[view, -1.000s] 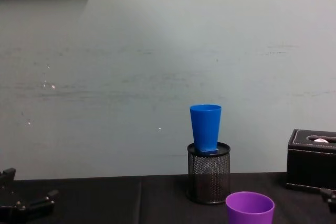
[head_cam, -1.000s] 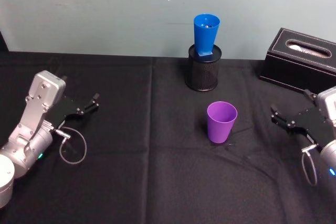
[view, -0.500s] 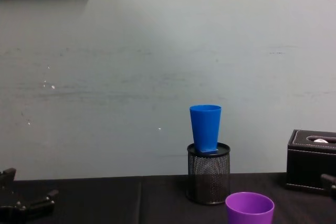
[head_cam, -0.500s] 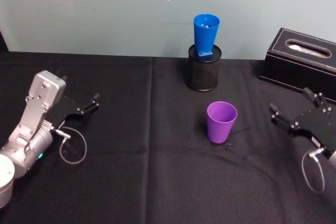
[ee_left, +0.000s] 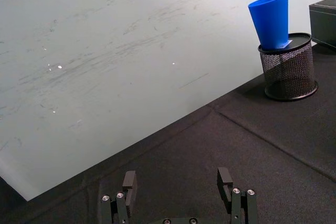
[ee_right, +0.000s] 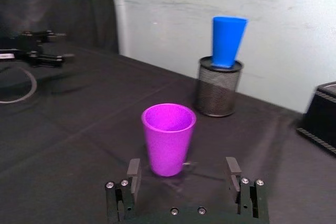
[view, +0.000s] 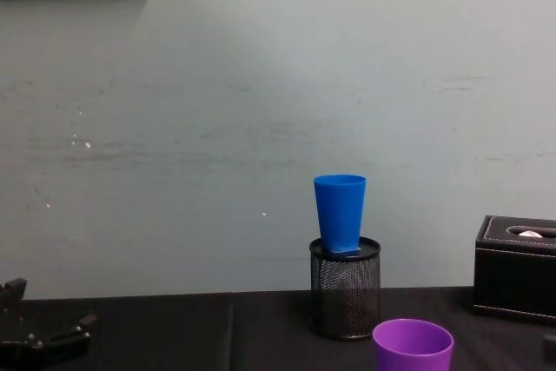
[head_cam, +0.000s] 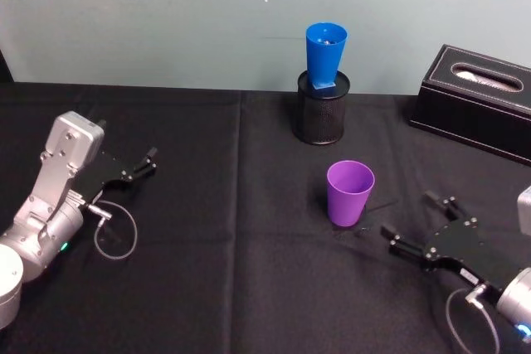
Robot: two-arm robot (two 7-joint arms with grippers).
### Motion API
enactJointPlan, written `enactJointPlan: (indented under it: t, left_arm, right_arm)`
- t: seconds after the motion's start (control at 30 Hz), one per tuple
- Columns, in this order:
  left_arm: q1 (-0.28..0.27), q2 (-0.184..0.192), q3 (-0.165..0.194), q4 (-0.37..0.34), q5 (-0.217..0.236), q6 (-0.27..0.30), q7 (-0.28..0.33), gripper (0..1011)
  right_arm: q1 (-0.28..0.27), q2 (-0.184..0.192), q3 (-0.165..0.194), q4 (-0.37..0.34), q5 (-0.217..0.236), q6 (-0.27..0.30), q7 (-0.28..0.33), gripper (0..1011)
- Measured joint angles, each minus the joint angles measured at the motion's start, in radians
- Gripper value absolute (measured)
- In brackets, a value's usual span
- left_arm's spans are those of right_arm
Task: Pick up one cup with a gripper and tap it against the other cup.
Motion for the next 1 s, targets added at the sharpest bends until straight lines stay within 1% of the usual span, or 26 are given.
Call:
enactJointPlan:
  t: [0.07,0.17,0.2,0.27,0.4,0.63,0.87,1.0]
  left_arm:
    - [0.000,0.000,0.000,0.000,0.000,0.000,0.000,1005]
    - [0.000,0.000,0.000,0.000,0.000,0.000,0.000,1005]
    - [0.000,0.000,0.000,0.000,0.000,0.000,0.000,1005]
    - [0.000,0.000,0.000,0.000,0.000,0.000,0.000,1004]
    - [0.000,0.000,0.000,0.000,0.000,0.000,0.000,1005]
    - [0.000,0.000,0.000,0.000,0.000,0.000,0.000,1005]
    - [0.000,0.000,0.000,0.000,0.000,0.000,0.000,1005]
    - [0.000,0.000,0.000,0.000,0.000,0.000,0.000,1005]
  right_arm:
    - [0.006,-0.009,-0.004,0.010,0.007,0.000,0.019,1003]
    - [0.023,-0.031,-0.010,0.036,0.016,0.001,0.054,1003]
    - [0.023,-0.031,-0.010,0.036,0.016,0.001,0.054,1003]
    - [0.036,-0.045,-0.014,0.051,0.016,0.006,0.066,1003]
    - [0.060,-0.068,-0.018,0.078,0.009,0.015,0.079,1003]
    - [0.120,-0.113,-0.026,0.137,-0.011,0.037,0.106,1003]
    - [0.153,-0.145,-0.030,0.181,-0.023,0.050,0.127,1003]
    - [0.176,-0.170,-0.031,0.216,-0.030,0.053,0.143,1003]
